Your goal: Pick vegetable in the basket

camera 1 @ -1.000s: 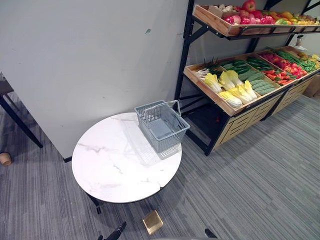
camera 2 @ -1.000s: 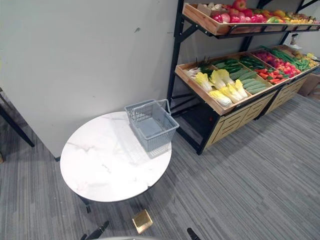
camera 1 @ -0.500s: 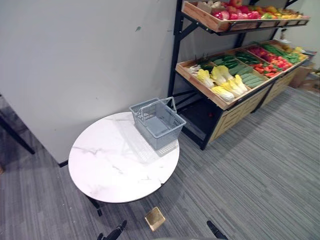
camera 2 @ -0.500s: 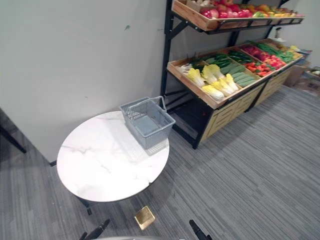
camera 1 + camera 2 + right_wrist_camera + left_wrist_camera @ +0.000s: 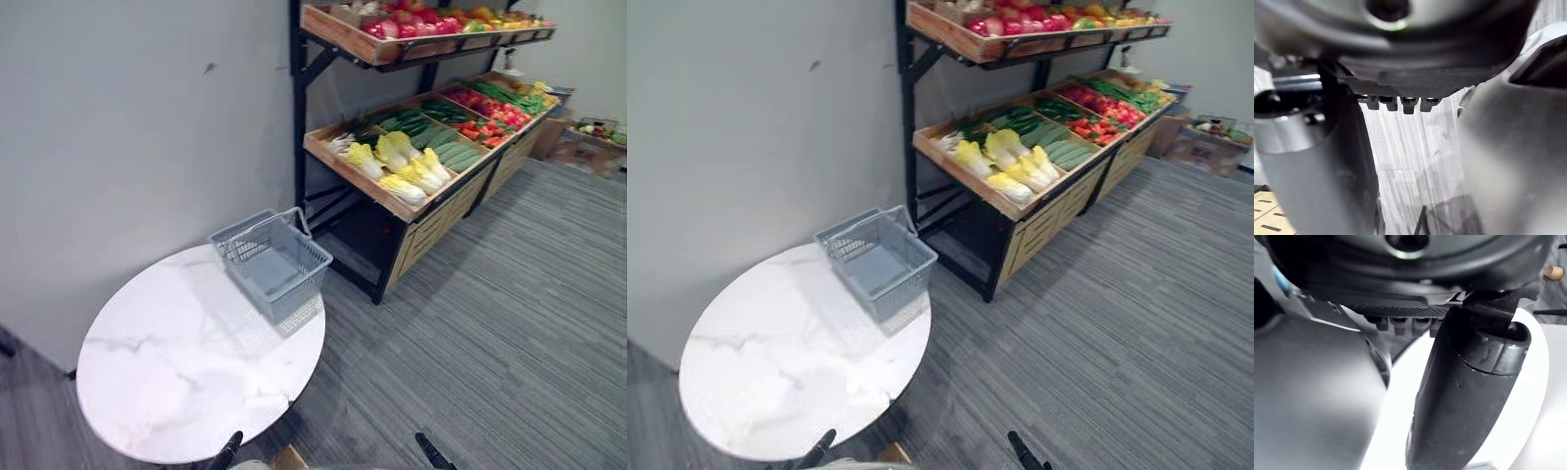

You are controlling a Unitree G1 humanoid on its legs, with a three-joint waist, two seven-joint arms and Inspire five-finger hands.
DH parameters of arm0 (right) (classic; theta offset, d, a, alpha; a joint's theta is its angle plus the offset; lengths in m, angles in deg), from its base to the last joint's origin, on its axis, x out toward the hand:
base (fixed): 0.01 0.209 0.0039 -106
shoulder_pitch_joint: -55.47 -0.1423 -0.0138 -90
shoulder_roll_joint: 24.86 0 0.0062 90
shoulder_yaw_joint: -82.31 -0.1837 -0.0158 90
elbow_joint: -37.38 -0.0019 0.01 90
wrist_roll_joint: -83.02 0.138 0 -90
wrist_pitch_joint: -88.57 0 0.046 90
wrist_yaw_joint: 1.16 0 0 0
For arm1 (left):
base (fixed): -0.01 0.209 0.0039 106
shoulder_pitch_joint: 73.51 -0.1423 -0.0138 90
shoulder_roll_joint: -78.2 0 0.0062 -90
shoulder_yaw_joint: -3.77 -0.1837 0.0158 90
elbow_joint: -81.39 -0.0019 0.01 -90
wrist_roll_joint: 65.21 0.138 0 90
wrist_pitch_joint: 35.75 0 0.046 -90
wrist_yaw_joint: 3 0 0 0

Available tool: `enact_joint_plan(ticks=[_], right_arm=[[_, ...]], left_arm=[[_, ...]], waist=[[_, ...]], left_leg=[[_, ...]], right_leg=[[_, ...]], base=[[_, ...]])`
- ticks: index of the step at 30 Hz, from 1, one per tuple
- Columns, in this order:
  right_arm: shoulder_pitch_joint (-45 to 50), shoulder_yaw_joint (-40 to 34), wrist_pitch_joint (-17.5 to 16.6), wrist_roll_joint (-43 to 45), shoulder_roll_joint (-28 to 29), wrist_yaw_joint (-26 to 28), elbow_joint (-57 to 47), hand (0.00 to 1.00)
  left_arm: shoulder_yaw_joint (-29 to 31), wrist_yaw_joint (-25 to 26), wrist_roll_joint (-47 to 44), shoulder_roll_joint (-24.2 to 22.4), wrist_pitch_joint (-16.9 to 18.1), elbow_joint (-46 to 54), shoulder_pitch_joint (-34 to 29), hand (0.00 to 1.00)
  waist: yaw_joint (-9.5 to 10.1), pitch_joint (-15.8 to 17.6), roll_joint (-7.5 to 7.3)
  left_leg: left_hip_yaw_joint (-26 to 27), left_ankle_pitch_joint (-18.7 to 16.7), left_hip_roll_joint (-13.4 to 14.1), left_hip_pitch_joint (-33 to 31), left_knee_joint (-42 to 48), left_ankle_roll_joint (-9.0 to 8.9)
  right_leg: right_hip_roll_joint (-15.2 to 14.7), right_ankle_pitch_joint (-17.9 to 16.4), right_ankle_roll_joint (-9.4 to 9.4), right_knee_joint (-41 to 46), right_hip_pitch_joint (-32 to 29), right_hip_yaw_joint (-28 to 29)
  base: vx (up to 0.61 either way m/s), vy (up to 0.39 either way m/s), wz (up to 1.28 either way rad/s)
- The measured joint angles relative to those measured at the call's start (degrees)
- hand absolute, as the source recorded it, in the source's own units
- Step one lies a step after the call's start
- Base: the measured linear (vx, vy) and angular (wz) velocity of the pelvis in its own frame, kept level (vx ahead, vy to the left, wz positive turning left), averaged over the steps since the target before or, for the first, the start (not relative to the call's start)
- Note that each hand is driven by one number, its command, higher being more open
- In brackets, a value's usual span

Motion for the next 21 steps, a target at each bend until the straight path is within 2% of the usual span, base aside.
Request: enact_joint_plan(ticks=[1, 2, 3, 4, 5, 7, 9, 11, 14, 16, 17, 20, 21], right_arm=[[-1.8, -1.1, 0.0, 0.0, -0.2, 0.0, 0.2, 1.00], [-3.0, -1.5, -0.1, 0.0, -0.3, 0.0, 0.1, 1.00], [-3.3, -1.5, -0.1, 0.0, -0.7, 0.2, -0.1, 1.00], [-3.4, -1.5, -0.1, 0.0, -1.2, 0.3, -0.4, 1.00], [-4.3, -1.1, 0.2, 0.2, 0.1, 0.4, 0.6, 1.00], [-4.9, -0.5, 0.4, 0.2, 1.6, 1.8, 0.5, 1.00], [-5.2, 0.7, 0.4, 0.4, 2.1, 2.0, 0.5, 1.00], [-5.3, 1.5, 0.2, 0.4, 1.9, 2.4, -0.5, 1.00], [-4.6, 1.5, -0.1, 0.3, 1.7, 2.2, -0.4, 1.00], [-4.0, 1.5, -0.4, -0.1, 1.1, 2.2, -0.4, 1.00], [-3.9, 1.5, -0.4, -0.1, 1.0, 2.2, -0.3, 1.00], [-3.7, 1.5, -0.3, -0.1, -0.1, 2.2, -0.3, 1.00], [-3.6, 1.5, -0.4, -0.1, -0.3, 2.2, -0.3, 1.00]], left_arm=[[-0.1, -0.3, -0.3, 0.3, -0.5, 0.2, 0.4, 1.00], [-0.7, -0.3, -0.3, 0.1, -0.1, 0.5, 0.3, 1.00], [-1.7, -0.2, -0.3, -0.1, 0.1, 0.4, 0.1, 1.00], [-2.1, -0.2, -0.3, -0.5, 0.3, 0.4, -0.3, 1.00], [-1.8, -0.1, -0.7, 0.5, 0.5, -0.1, -0.2, 1.00], [-1.6, 0.0, -0.7, 0.6, 1.3, 0.7, 0.1, 1.00], [-1.7, 0.7, -0.6, 0.4, 1.1, 0.2, 0.5, 1.00], [-1.6, 0.8, -0.7, -0.8, 1.1, 0.2, 0.3, 1.00], [-1.7, 1.1, -0.8, -0.9, 1.1, -0.2, -0.2, 1.00], [-2.0, 0.9, -2.1, -0.9, 1.2, -0.3, 0.0, 1.00], [-2.2, 0.9, -2.3, -0.9, 1.3, -0.3, 0.1, 1.00], [-4.7, 0.5, -3.4, -0.5, 2.1, -0.7, 0.4, 1.00], [-6.0, 0.5, -3.8, 0.1, 2.1, -0.9, 0.4, 1.00]], waist=[[0.07, 0.6, -1.03], [0.07, 0.8, -1.32], [0.17, 1.0, -0.50], [0.22, 1.1, 0.98], [0.58, 1.3, -0.75], [0.56, 1.7, -1.59], [1.08, 1.7, -1.72], [1.79, 1.8, -0.21], [1.61, 1.5, -0.18], [1.45, 0.8, 0.11], [1.43, 0.7, 0.15], [1.43, 0.4, 0.65], [1.38, 0.4, 0.59]], left_leg=[[1.9, -2.9, -4.1, -1.8, -5.5, 0.90], [2.7, -2.7, -8.6, -3.1, -15.1, 1.45], [1.8, 1.0, -11.5, -3.0, -25.4, 2.03], [0.2, 5.9, -12.7, -2.6, -32.7, 5.03], [-0.4, 8.0, -14.8, -0.5, -35.5, 6.14], [-1.3, 8.5, -15.4, -0.1, -37.4, 6.49], [-0.7, 8.4, -16.0, 1.2, -37.9, 6.45], [0.7, 8.2, -16.0, 3.2, -40.8, 6.19], [2.4, 9.7, -16.9, 7.5, -46.8, 5.54], [2.9, 10.9, -18.3, 11.1, -54.0, 3.88], [2.7, 11.0, -18.5, 11.4, -54.8, 3.69], [0.1, 11.1, -19.6, 12.7, -58.9, 3.55], [-1.1, 11.1, -20.2, 13.5, -59.4, 3.56]], right_leg=[[-2.1, 0.0, -0.01, -0.1, 0.1, 1.4], [-3.3, 0.0, 0.05, 0.1, 0.1, 2.2], [-3.1, 0.0, 0.11, 0.3, 0.5, 2.6], [-1.8, 0.0, 0.22, 0.3, 0.7, 3.0], [-3.0, -0.2, 0.64, 0.0, 1.1, 4.7], [-0.8, 0.7, 0.52, -2.9, 0.3, 7.9], [-1.2, 2.1, 1.13, -2.9, 0.3, 7.7], [-1.3, 3.0, 1.55, -2.4, 0.0, 8.9], [-1.8, 3.3, 1.90, -0.8, 0.0, 9.2], [-2.3, 3.3, 1.98, 1.8, -1.3, 8.5], [-2.3, 3.3, 1.98, 2.4, -1.6, 8.5], [-2.9, 3.4, 2.17, 11.7, -6.2, 7.3], [-3.8, 3.8, 2.75, 17.8, -8.4, 6.5]], base=[[0.24, 0.110, -0.37], [0.30, 0.164, -0.35], [0.27, 0.156, -0.20], [0.29, 0.151, -0.09], [0.27, 0.110, 0.15], [0.17, 0.034, 0.29], [0.06, -0.009, 0.02], [0.06, 0.036, -0.35], [0.02, 0.017, -0.31], [0.03, 0.063, -0.15], [0.03, 0.082, -0.02], [0.03, 0.115, 0.14], [0.04, 0.086, 0.41]])
